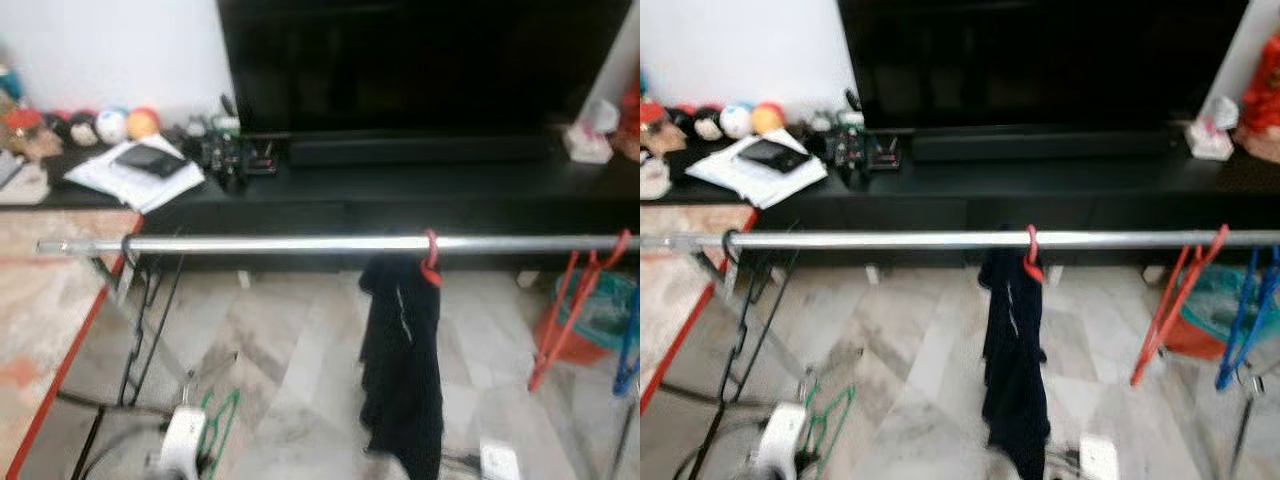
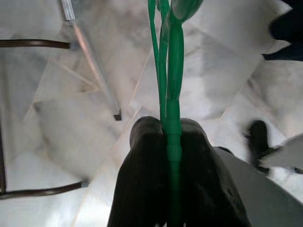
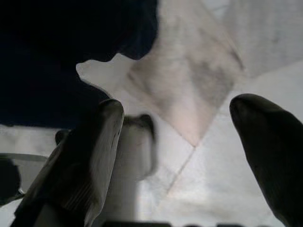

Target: Hang hanger

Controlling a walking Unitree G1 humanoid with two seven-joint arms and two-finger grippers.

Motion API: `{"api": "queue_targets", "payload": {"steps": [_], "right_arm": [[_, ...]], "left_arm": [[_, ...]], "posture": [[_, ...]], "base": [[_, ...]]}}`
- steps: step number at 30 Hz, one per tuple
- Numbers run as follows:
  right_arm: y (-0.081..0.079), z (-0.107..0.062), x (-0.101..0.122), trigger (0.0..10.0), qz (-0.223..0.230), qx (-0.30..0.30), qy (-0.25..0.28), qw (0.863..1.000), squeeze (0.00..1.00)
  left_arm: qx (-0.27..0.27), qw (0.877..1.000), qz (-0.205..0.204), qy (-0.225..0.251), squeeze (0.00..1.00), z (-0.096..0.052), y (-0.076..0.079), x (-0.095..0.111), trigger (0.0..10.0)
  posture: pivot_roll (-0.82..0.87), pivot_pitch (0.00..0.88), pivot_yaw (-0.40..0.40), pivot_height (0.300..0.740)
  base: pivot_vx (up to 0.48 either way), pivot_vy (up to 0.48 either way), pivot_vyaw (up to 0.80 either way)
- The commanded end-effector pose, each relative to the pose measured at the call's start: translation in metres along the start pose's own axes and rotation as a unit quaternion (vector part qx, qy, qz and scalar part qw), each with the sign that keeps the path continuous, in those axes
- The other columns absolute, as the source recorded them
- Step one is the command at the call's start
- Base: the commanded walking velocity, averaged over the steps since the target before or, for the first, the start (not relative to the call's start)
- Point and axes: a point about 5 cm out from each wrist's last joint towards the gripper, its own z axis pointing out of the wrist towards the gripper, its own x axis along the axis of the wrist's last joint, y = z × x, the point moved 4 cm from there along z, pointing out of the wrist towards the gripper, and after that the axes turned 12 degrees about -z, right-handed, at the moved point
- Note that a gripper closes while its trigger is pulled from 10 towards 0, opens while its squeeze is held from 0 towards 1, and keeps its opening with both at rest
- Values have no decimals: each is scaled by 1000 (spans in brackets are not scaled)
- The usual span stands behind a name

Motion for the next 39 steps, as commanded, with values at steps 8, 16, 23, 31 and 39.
{"api": "queue_targets", "payload": {"steps": [8, 16, 23, 31, 39], "right_arm": [[1, 0, -1, 10000, -2, -6, -3, 1000, 0], [4, 0, 1, 10000, 4, -12, -1, 1000, 0], [8, 0, 2, 10000, 5, -17, 0, 1000, 0], [16, -1, 0, 10000, 7, -22, 0, 1000, 0], [16, -1, -1, 10000, 6, -22, -1, 1000, 0]], "left_arm": [[-6, 1000, 8, 11, 0, 1, 4, 5, 10000], [-38, 989, 8, 145, 0, 6, 36, 83, 10000], [-85, 965, 35, 246, 0, -6, 52, 146, 10000], [-103, 939, 50, 324, 0, -24, 53, 183, 10000], [-89, 934, 44, 344, 0, -29, 44, 188, 10000]], "posture": [[-10, 0, 57, 740], [-11, 0, 54, 740], [-10, 0, 53, 740], [-8, 0, 49, 740], [-12, 0, 52, 740]], "base": [[0, -341, 0], [0, 0, 0], [0, 0, 0], [0, 0, 0], [0, 0, 0]]}}
